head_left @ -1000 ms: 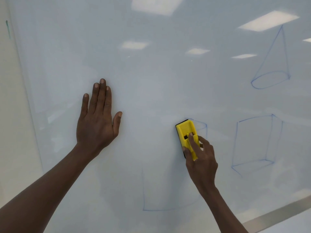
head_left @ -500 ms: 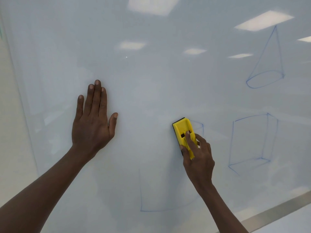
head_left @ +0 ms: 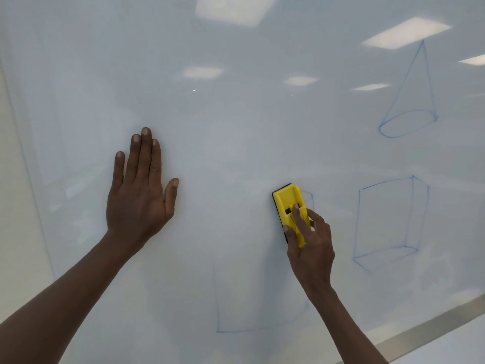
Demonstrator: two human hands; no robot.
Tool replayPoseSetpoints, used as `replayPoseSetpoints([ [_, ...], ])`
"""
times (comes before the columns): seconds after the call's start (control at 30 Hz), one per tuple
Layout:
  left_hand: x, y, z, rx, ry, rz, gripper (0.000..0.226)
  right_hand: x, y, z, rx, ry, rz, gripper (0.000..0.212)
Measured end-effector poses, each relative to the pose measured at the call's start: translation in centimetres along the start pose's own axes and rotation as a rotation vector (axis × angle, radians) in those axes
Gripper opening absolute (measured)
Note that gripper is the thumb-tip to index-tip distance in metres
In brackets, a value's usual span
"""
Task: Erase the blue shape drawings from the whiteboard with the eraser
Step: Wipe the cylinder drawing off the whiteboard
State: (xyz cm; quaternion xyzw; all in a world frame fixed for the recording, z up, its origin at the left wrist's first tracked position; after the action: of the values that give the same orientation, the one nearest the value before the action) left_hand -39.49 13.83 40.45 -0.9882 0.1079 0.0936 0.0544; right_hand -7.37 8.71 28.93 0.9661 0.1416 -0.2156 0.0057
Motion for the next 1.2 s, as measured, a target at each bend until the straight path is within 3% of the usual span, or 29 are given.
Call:
replayPoseSetpoints([
  [0.23, 0.0, -0.1, 0.1, 0.011, -0.006, -0.002, 0.072, 1.7, -0.1, -2.6, 0.042, -0.136, -0.007, 0.047],
  [0.47, 0.0, -0.1, 0.2, 0.018, -0.011, 0.002, 0.073, 0.9, 0.0, -1.3, 0.025, -0.033, 0.004, 0.050],
  [0.8, 0.1, 0.1, 0.2, 0.019, -0.004, 0.003, 0.073, 3.6, 0.0, -3.0, 0.062, -0.171, 0.019, 0.047],
  [1.03, 0.1, 0.0, 0.2, 0.011, 0.000, 0.026, 0.073, 3.3, 0.4, -1.6, 0.015, -0.009, 0.047, 0.051],
  [1.2, 0.0, 0.0, 0.3, 0.008, 0.007, 0.036, 0.073, 6.0, 1.3, 0.3, 0.021, -0.102, 0.011, 0.051],
])
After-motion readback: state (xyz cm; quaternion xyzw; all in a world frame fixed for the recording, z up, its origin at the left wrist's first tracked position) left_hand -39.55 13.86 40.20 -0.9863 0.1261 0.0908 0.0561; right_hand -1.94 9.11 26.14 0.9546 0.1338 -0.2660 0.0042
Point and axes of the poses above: each hand's wrist, its own z-axis away from the middle knuckle, its own y-axis out of the back of the hand, x = y × z, the point moved 1 cm from there along -z, towards the middle knuckle, and after that the axes turned 14 degrees about x, right-handed, at the moved point
